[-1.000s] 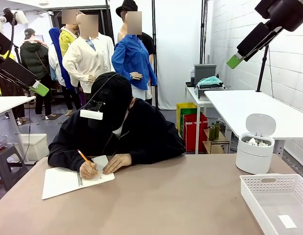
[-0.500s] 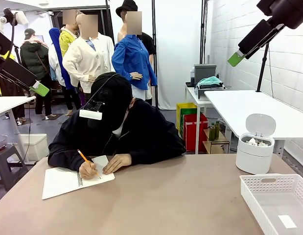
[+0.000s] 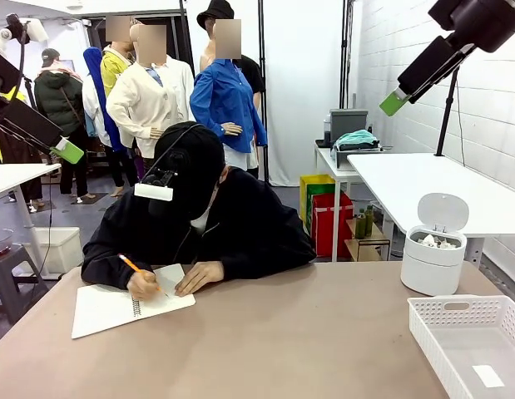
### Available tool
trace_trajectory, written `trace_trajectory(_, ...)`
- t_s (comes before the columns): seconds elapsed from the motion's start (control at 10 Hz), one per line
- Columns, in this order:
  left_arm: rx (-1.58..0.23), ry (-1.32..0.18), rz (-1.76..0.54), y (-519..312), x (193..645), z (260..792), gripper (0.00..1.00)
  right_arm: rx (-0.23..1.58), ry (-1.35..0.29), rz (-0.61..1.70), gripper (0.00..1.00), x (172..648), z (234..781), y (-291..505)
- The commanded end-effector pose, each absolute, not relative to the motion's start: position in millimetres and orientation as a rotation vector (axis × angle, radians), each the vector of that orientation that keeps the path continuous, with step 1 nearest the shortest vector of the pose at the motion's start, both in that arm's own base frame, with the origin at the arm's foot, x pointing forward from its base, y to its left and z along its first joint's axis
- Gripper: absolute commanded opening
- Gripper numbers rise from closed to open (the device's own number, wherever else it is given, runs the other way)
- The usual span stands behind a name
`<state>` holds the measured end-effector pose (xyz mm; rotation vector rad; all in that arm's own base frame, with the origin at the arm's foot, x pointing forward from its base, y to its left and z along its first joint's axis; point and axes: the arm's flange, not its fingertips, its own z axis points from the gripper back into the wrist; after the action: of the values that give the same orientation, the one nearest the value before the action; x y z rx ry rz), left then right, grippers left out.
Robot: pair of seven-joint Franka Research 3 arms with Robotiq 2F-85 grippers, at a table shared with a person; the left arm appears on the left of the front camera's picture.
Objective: Sort the paper based on its condition.
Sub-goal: If a person hands you a paper, place it in the Organizing basket , and if it's crumpled, put it in the Trash can.
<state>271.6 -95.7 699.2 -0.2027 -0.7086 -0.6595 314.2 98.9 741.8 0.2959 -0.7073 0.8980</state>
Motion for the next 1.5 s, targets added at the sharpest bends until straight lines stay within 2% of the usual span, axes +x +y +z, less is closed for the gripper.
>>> trace_trajectory(0.0, -0.202, -0.708, -0.658, -95.1, 271.9, 699.1, 1.00, 0.335, -0.761, 0.950, 1.00, 324.7, 742.0, 105.4)
trace_trajectory(0.5, -0.202, -0.708, -0.658, -95.1, 271.9, 699.1, 1.00, 0.345, -0.819, 0.965, 1.00, 323.8, 735.9, 113.5)
trace_trajectory(0.6, -0.202, -0.708, -0.658, -95.1, 271.9, 699.1, 1.00, 0.320, -0.767, 0.953, 1.00, 320.5, 743.1, 112.9)
trace_trajectory(1.4, -0.202, -0.708, -0.658, -95.1, 271.9, 699.1, 1.00, 0.320, -0.767, 0.953, 1.00, 320.5, 743.1, 112.9)
